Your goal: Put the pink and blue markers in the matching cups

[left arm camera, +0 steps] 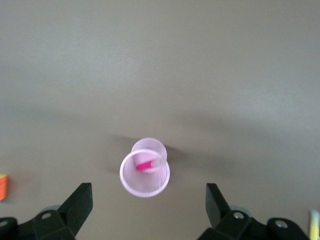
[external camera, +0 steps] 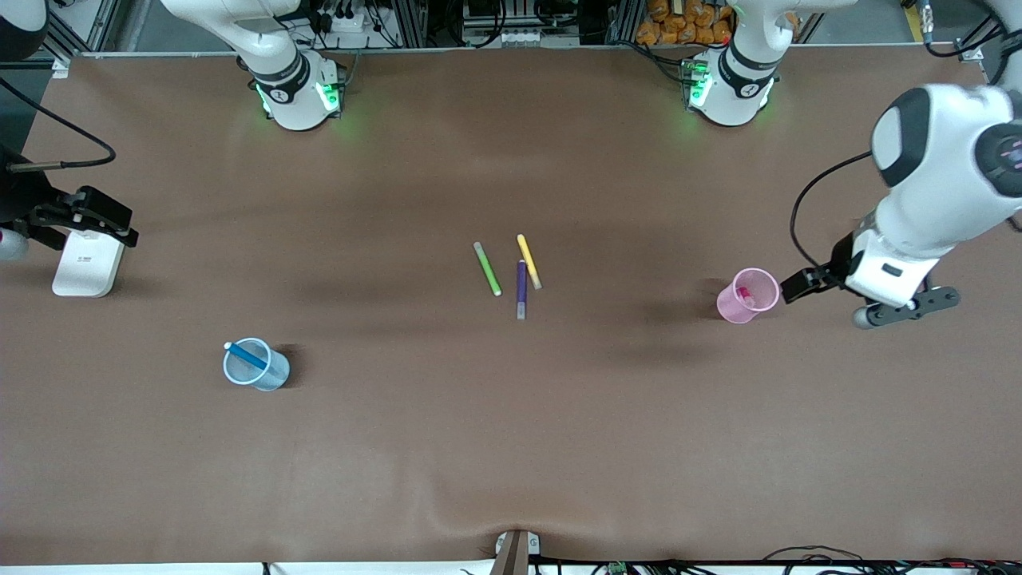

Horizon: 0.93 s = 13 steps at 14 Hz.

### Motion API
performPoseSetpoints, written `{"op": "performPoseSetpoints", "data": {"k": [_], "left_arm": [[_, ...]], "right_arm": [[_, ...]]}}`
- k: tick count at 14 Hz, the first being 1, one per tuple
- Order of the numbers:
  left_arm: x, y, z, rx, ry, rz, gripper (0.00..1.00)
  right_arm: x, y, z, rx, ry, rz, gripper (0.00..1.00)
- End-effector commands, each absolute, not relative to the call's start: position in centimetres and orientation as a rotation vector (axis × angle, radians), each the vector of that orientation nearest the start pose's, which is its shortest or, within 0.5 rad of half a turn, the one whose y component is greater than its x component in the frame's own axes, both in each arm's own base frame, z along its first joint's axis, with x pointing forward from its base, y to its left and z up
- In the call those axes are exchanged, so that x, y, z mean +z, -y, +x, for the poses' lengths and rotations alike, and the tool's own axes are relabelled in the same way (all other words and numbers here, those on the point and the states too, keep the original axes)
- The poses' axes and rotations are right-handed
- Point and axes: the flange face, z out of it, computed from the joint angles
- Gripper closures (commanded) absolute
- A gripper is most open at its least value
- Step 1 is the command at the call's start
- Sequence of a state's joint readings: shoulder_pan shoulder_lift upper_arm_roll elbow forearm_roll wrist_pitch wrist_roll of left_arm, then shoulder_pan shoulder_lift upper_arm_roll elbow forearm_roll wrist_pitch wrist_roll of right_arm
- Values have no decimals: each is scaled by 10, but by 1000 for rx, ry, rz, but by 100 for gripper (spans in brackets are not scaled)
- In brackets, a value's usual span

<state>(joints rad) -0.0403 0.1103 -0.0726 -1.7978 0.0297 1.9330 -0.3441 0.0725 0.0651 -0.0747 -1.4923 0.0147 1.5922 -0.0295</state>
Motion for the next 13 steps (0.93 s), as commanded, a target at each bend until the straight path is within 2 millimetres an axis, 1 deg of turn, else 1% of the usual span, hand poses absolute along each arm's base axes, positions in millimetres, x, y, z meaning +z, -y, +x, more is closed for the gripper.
{"op": "performPoseSetpoints", "data": {"k": [1,3,4,6,8,9,10,12,13], "left_arm": [[534,54,597,-42,204,-3105,0],[549,44,593,-77,226,-3106,0],[560,35,589,-95,249,-3106,0],[581,12,580,-71,301,-3100,0],[610,-3,575,-43,330,-3087,0],[622,-15,572,-45,345,-3080,0],[628,-22,572,-53,328,-3082,0],[627,-26,567,-5,208,-3090,0],[629,-34,561,26,157,-3090,0]], "right_arm": [[628,-1,570,-68,19,-3112,0],[628,0,570,-65,16,-3112,0],[630,-1,569,-70,19,-3112,0],[632,4,566,-65,5,-3110,0],[634,5,564,-65,2,-3108,0],[634,5,563,-65,5,-3108,0],[634,2,563,-68,12,-3108,0],[634,1,564,-72,14,-3108,0],[634,2,564,-72,12,-3108,0]]}}
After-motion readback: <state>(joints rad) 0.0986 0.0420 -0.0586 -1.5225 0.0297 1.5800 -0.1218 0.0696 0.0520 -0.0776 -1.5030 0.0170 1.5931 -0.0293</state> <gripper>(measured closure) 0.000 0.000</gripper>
